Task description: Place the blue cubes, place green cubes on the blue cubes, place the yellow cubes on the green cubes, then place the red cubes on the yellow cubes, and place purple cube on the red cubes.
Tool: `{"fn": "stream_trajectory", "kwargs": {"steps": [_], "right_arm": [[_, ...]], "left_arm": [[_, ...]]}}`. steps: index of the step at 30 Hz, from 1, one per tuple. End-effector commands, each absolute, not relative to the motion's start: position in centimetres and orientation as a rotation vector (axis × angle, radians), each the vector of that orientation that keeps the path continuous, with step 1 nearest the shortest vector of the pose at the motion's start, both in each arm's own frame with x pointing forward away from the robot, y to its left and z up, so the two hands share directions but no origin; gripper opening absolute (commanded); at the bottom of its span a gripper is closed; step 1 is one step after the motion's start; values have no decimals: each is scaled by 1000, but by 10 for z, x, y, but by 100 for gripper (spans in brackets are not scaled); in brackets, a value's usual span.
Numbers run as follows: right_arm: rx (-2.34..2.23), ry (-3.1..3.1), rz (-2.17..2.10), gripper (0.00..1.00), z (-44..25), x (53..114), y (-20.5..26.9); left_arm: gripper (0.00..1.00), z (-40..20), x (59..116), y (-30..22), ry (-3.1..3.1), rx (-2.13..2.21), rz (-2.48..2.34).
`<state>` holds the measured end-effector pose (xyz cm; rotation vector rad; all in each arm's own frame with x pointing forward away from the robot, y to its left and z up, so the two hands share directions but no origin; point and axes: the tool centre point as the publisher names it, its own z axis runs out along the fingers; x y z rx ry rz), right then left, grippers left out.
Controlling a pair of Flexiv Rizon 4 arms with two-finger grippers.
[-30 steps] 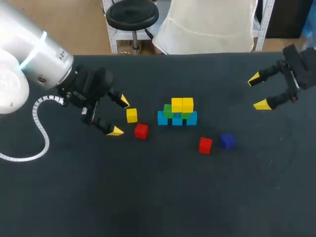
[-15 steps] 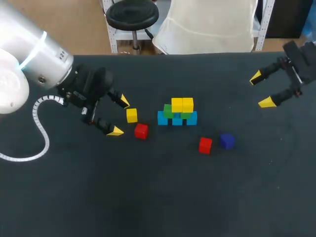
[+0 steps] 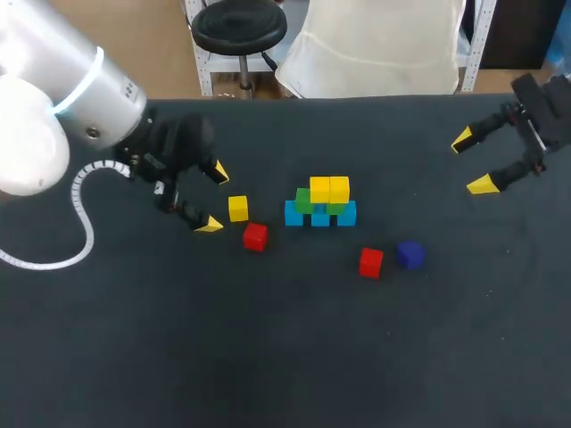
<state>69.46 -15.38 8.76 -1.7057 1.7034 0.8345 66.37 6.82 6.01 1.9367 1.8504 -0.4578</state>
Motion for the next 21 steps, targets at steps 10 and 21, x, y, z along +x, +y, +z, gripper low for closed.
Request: {"fn": "stream_trajectory", "kwargs": {"steps": [10,21], "right_arm": [[-1705,1701,836,100,87,695,-154],[-1705,1701,836,100,87,695,-154]], "left_arm": [[100,41,696,58,1976,1937,-378],[100,41,696,58,1976,1937,-378]]}}
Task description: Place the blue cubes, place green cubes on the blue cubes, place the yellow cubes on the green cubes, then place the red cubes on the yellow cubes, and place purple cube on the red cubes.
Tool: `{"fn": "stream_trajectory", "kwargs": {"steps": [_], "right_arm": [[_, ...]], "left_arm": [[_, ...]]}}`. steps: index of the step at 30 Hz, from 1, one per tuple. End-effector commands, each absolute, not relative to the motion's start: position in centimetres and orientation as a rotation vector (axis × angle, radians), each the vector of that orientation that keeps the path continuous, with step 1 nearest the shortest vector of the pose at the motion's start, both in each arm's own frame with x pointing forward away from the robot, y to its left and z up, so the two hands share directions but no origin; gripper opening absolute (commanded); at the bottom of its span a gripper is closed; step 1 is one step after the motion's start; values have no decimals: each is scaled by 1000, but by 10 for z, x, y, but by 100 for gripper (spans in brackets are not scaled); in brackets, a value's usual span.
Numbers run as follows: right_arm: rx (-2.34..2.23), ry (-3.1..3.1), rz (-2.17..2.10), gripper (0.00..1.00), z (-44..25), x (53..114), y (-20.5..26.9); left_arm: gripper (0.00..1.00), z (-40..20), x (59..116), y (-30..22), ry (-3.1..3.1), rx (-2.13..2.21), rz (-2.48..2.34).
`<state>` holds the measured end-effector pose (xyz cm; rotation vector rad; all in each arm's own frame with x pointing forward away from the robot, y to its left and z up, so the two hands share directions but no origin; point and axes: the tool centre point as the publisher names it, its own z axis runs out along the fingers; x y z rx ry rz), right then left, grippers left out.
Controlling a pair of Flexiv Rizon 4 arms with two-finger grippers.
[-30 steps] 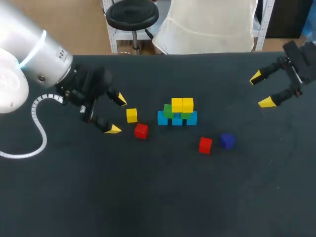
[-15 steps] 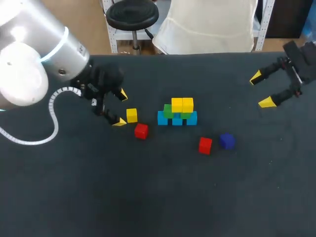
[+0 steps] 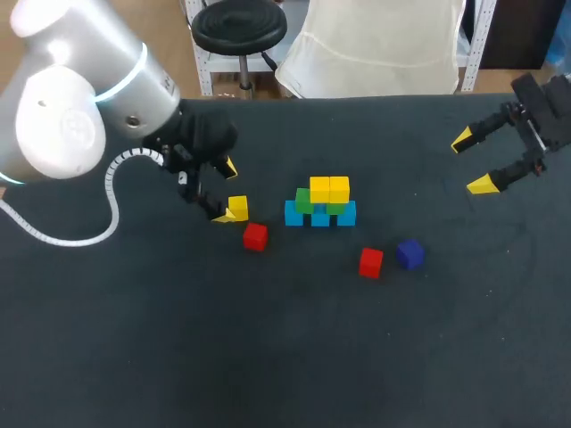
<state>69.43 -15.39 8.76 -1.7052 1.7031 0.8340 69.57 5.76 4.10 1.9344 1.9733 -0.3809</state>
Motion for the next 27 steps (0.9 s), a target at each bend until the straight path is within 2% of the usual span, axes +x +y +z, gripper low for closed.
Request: {"fn": "stream_trajectory", "kwargs": {"steps": [1,12,27], "right_arm": [[-1705,1701,836,100,87,695,-154],[-1705,1701,836,100,87,695,-154],[-1705,1701,836,100,87,695,-154]], "left_arm": [[100,41,696,58,1976,1937,-378],[100,25,689,67,1953,1861,-345],[100,6,713,67,1957,1881,-340]]}}
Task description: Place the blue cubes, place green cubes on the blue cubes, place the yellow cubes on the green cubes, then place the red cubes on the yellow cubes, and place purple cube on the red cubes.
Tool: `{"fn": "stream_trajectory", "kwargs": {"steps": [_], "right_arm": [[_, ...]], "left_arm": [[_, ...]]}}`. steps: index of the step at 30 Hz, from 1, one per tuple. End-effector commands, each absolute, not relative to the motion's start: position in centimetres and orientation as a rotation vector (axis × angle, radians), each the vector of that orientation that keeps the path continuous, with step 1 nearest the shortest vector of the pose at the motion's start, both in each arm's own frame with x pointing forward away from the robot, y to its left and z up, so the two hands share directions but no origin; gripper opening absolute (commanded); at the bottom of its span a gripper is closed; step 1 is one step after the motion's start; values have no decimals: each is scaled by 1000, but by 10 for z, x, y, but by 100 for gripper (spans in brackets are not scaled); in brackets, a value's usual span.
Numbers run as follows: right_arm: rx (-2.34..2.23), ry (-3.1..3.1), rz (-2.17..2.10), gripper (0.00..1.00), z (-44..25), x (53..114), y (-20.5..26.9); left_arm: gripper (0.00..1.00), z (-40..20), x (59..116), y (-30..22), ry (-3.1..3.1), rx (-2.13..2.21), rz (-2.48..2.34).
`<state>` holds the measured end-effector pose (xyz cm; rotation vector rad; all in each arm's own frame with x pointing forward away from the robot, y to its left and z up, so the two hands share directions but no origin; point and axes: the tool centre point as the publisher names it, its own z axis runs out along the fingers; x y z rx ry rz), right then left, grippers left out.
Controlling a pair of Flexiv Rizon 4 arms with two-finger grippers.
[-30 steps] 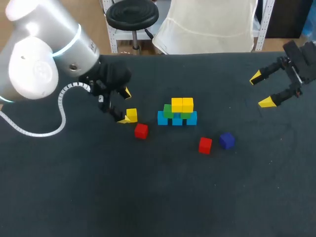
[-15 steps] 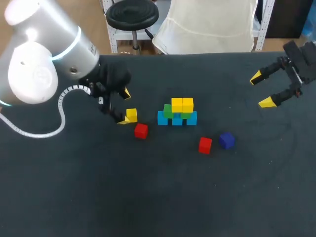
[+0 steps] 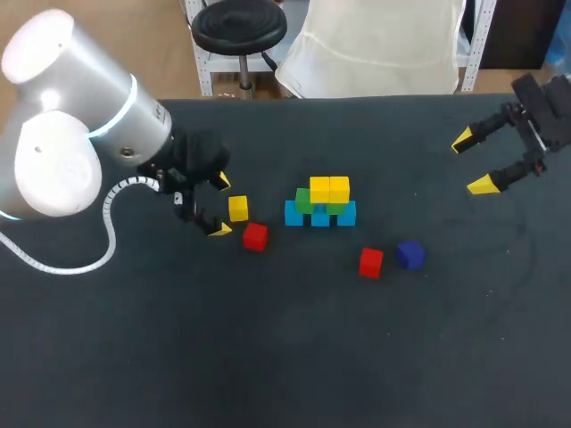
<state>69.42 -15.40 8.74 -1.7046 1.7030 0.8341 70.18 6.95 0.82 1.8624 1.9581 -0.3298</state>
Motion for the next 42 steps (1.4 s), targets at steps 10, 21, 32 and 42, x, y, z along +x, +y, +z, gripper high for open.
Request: {"fn": "stream_trajectory", "kwargs": {"steps": [10,21,32,42], "right_arm": [[-1705,1701,836,100,87,695,-154],[-1705,1701,836,100,87,695,-154],[-1705,1701,836,100,87,695,-154],[-1705,1701,836,100,87,695,-154]], "left_arm": [[100,3,724,62,1932,1876,-355],[62,-2,720,60,1916,1870,-361],[0,-4,717,58,1906,1872,-368],[0,17,708,47,1865,1851,-379]]}}
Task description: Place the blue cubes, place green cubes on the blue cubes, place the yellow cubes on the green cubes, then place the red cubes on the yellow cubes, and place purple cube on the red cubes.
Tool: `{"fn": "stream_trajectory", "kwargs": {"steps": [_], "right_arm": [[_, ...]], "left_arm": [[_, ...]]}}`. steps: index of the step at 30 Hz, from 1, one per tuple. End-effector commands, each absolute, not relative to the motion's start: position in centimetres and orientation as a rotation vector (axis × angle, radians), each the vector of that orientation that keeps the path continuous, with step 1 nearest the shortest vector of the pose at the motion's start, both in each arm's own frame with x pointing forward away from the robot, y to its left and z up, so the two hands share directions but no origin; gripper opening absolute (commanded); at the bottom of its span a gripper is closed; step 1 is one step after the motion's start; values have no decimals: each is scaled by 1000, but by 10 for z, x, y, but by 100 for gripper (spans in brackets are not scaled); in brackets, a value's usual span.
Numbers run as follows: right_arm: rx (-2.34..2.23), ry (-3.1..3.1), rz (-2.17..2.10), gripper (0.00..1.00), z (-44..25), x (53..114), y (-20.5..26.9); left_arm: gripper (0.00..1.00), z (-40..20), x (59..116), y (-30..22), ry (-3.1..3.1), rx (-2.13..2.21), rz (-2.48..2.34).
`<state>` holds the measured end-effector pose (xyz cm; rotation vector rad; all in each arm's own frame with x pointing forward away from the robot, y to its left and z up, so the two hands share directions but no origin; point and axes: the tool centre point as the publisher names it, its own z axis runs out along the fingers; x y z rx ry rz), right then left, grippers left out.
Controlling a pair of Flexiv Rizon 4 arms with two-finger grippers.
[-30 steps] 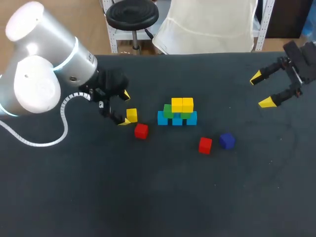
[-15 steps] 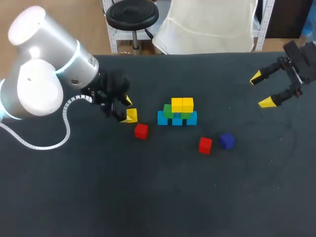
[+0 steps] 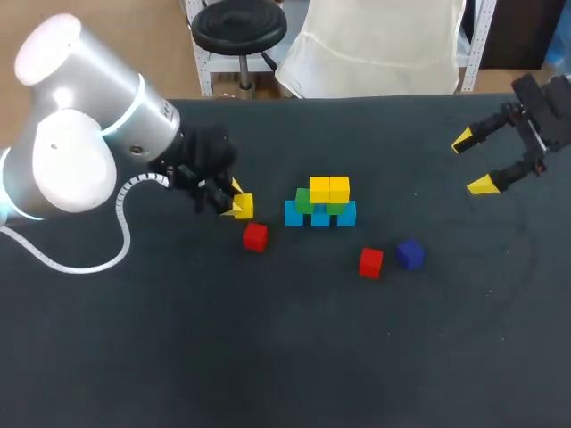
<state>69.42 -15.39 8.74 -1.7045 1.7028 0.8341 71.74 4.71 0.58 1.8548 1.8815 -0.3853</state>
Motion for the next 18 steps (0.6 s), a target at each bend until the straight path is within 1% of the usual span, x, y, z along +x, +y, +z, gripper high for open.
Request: {"fn": "stream_trajectory", "kwargs": {"steps": [1,12,18], "right_arm": [[-1705,1701,836,100,87,695,-154],[-1705,1701,836,100,87,695,-154],[-1705,1701,836,100,87,695,-154]], "left_arm": [[0,21,707,45,1854,1850,-371],[0,61,703,23,1830,1843,-354],[0,66,706,10,1831,1876,-359]]}}
